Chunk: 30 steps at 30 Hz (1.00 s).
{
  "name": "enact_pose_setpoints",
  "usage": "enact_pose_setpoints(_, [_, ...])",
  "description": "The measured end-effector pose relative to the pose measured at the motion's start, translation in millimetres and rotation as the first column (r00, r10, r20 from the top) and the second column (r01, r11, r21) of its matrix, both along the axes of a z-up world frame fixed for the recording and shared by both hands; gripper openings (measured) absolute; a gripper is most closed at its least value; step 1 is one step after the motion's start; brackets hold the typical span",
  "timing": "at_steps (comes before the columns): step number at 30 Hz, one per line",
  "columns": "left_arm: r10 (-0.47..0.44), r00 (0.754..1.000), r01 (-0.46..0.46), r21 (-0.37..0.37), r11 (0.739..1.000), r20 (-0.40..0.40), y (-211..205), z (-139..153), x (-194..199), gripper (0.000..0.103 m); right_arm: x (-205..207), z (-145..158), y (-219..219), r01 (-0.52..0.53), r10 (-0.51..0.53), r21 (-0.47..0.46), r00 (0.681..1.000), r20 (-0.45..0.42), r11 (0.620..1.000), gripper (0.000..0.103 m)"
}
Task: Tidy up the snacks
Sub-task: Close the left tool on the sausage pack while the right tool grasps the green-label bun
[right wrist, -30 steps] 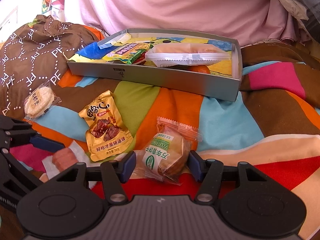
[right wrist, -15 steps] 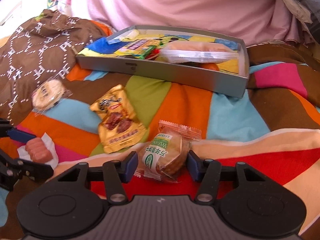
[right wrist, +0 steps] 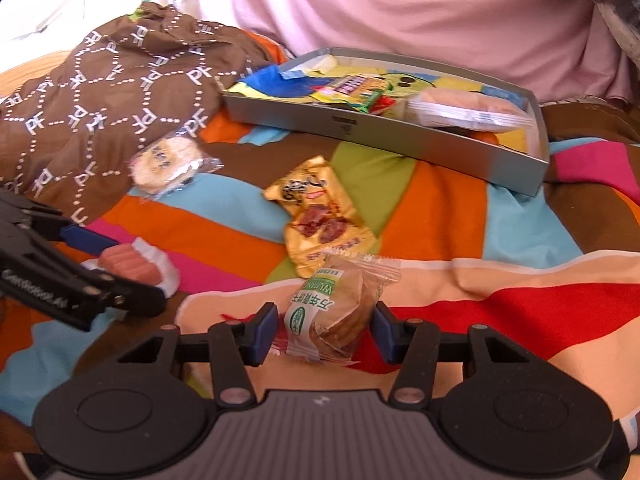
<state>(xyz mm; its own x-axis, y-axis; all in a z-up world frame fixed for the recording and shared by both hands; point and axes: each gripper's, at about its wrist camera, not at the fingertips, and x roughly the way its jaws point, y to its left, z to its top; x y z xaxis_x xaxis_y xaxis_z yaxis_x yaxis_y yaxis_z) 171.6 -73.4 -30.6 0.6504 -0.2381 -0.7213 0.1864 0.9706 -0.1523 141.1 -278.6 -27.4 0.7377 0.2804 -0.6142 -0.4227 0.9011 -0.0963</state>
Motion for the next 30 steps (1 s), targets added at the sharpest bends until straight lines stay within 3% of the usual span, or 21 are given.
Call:
enact_pose_setpoints(17, [0.016, 1.0, -0.016, -0.002, 1.0, -0.009, 2.3, -0.5, -0.3, 0.09, -10.4, -3.8, 16.9, -0.052, 0.056, -0.062, 0.997, 0.055, 0.997, 0.049])
enact_pose_setpoints(30, [0.016, 1.0, -0.016, -0.002, 1.0, -0.01, 1.9, -0.4, 0.8, 0.09, -13.2, -3.5, 21.4, -0.079, 0.084, -0.07, 0.994, 0.072, 0.994, 0.035])
